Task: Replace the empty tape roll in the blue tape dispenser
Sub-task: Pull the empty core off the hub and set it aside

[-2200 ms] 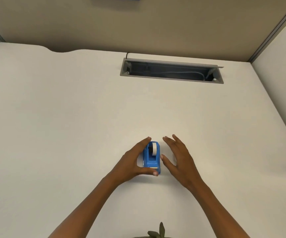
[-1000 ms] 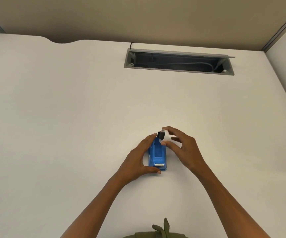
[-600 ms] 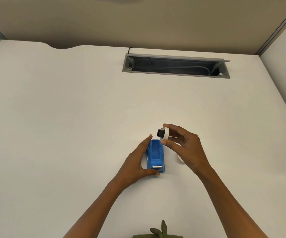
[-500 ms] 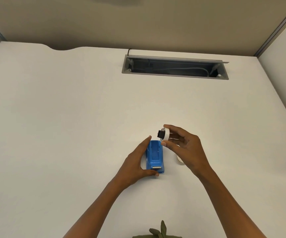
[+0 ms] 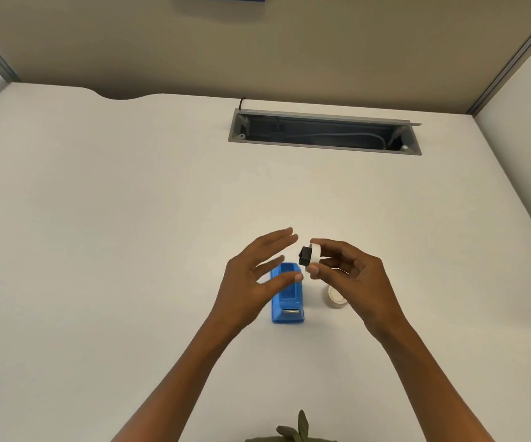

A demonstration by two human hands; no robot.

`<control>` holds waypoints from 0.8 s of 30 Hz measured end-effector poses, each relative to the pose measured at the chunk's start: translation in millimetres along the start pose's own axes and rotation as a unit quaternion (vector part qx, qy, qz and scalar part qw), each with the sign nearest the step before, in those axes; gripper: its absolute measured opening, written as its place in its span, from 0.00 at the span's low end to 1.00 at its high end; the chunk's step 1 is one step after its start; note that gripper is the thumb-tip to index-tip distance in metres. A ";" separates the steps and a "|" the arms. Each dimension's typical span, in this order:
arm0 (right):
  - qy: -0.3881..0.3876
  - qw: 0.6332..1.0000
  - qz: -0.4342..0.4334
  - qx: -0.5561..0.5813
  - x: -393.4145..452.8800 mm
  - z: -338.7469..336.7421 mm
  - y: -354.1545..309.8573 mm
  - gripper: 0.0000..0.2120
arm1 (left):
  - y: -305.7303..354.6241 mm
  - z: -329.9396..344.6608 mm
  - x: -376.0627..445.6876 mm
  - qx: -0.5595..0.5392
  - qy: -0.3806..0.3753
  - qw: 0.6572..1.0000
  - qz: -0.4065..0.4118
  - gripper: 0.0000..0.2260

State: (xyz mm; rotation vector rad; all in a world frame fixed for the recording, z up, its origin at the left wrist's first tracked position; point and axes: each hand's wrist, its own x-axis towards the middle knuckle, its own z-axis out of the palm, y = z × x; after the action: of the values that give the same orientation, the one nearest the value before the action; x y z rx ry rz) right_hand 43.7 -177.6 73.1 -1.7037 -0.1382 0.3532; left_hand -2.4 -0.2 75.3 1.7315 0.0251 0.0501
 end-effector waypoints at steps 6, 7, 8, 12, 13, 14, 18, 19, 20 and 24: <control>0.008 1.000 0.005 0.025 -9.8 3.2 -13.9 0.22 | 14.5 8.6 -6.3 -0.069 0.047 0.994 -0.075 0.13; 0.011 1.000 0.009 0.023 -10.7 3.5 -14.6 0.23 | 15.5 9.2 -6.8 -0.075 0.050 0.992 -0.085 0.13; 0.011 1.000 0.013 0.021 -11.8 3.9 -15.2 0.24 | 16.3 9.8 -7.2 -0.077 0.051 0.991 -0.092 0.13; -0.001 1.000 0.016 0.025 -16.0 6.2 -18.6 0.22 | 19.4 10.2 -8.1 -0.100 0.039 0.988 -0.111 0.12; -0.002 0.999 0.015 0.029 -16.4 6.5 -19.2 0.22 | 20.5 9.4 -8.3 -0.112 0.038 0.986 -0.116 0.12; -0.001 0.999 0.014 0.034 -16.6 6.8 -19.6 0.21 | 21.7 8.6 -8.2 -0.122 0.038 0.984 -0.122 0.11; 0.003 0.999 0.010 0.043 -17.5 9.1 -22.4 0.18 | 25.0 6.8 -8.5 -0.143 0.046 0.978 -0.147 0.11; 0.005 0.999 0.008 0.044 -17.9 9.8 -22.9 0.17 | 25.2 7.0 -8.7 -0.151 0.048 0.976 -0.153 0.11; 0.006 0.999 0.006 0.049 -18.1 10.4 -23.6 0.16 | 25.4 7.4 -8.8 -0.163 0.049 0.973 -0.157 0.12; 0.013 0.998 -0.001 0.063 -17.9 11.3 -24.6 0.15 | 26.2 8.6 -9.4 -0.192 0.048 0.965 -0.171 0.12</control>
State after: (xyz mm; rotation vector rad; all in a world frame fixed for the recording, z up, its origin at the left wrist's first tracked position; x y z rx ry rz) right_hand 25.9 -168.0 98.5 -1.5822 -0.0972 0.3314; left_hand -11.7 -13.3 99.7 1.3156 0.3631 -0.1113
